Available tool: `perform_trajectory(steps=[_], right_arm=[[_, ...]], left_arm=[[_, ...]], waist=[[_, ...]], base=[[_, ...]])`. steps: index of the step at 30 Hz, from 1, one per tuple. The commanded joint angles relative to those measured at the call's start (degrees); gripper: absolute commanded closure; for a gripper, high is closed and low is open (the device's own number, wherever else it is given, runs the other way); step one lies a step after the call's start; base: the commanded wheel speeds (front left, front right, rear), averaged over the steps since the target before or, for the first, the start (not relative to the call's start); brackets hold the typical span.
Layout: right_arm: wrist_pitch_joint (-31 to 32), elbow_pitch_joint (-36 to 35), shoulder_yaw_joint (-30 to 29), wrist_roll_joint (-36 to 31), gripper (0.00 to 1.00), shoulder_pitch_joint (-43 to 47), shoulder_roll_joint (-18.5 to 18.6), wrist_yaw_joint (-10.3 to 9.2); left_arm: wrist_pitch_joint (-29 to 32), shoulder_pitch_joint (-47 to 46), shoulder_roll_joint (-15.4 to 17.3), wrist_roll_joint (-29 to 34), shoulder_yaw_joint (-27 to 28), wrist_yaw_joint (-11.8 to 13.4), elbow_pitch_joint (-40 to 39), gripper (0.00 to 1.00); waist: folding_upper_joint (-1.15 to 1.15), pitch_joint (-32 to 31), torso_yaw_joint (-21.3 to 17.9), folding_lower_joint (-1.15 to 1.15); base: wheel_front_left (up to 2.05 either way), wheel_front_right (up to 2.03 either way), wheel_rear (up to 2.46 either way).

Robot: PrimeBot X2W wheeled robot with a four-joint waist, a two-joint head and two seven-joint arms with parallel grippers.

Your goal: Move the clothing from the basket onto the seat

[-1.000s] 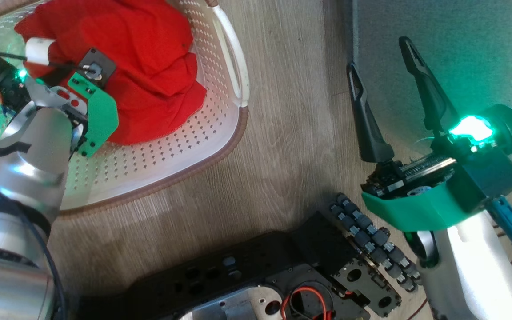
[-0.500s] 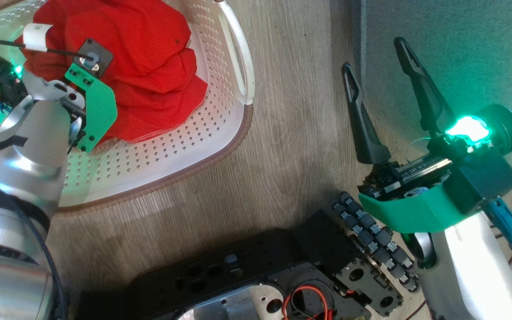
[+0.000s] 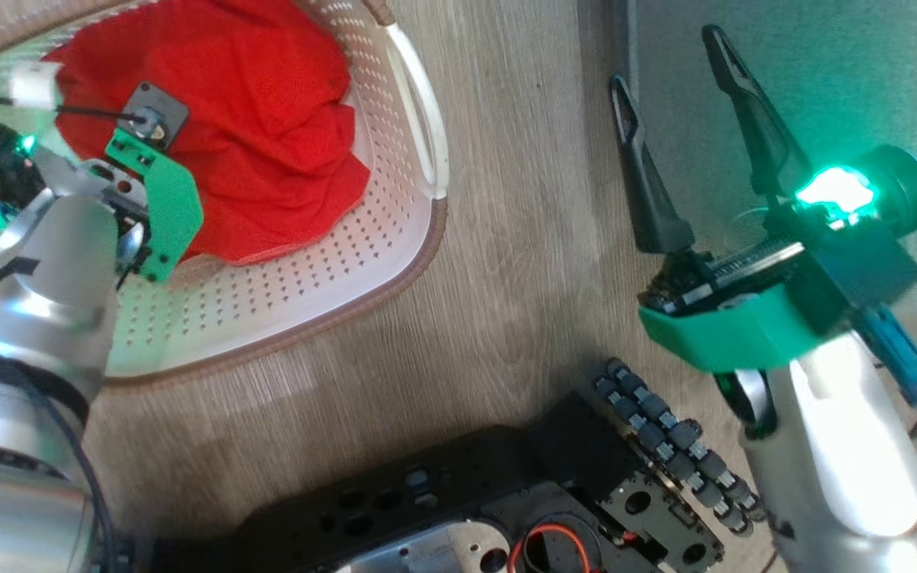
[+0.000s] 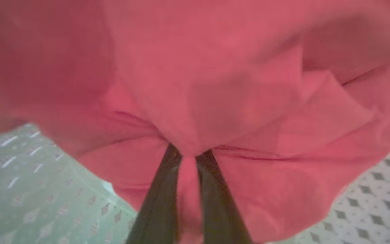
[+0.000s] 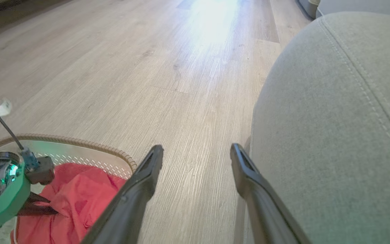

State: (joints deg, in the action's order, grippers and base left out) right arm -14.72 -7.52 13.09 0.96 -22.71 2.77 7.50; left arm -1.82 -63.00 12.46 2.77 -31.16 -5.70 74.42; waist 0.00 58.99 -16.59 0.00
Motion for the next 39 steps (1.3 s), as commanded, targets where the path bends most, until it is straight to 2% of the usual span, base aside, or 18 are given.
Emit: perform_trajectory(steps=[1,8,14,19,24,29,39], right_arm=[[-0.28,-0.07,0.29,-1.06,0.00,1.67,0.10,-0.01],[-0.28,4.62,-2.50,-3.69,0.00,2.32,0.10,-0.01],[-0.28,8.79,-4.21,-5.00,0.00,4.10,0.10,-0.01],[-0.28,10.93,-5.39,-5.78,0.00,6.63,0.10,-0.01],[-0.28,12.42,-5.92,-6.28,0.00,8.94,0.10,-0.01],[-0.28,13.49,-6.03,-6.45,0.00,10.94,0.10,-0.01],[-0.28,15.40,-6.10,-5.70,0.00,15.21,0.10,-0.01]], left_arm=[[-1.78,3.09,0.36,-1.86,2.15,0.08,-0.47,1.00],[-8.30,7.14,-5.01,-5.12,3.12,-0.39,-0.47,1.00],[-12.14,12.25,-7.54,-7.69,3.93,-0.43,-0.70,1.00],[-13.09,15.97,-8.84,-9.80,4.52,-0.25,-3.11,1.00],[-13.16,19.90,-9.28,-12.22,6.10,0.61,-10.49,1.00],[-13.17,24.10,-9.26,-15.04,10.17,1.93,-19.22,1.00],[-13.17,33.20,-8.66,-13.34,16.53,3.18,-38.13,1.00]], waist=[[0.00,-2.26,0.97,0.00],[0.00,-12.33,6.09,0.00],[0.00,-23.18,9.06,0.00],[0.00,-30.70,11.64,0.00],[0.00,-36.20,13.50,0.00],[0.00,-41.17,14.37,0.00],[0.00,-51.37,15.54,0.00]], base=[[0.00,0.00,0.00],[0.00,0.00,0.00],[0.00,0.00,0.00],[0.00,0.00,0.00],[0.00,0.00,0.00],[0.00,0.00,0.00],[0.00,0.00,0.00]])
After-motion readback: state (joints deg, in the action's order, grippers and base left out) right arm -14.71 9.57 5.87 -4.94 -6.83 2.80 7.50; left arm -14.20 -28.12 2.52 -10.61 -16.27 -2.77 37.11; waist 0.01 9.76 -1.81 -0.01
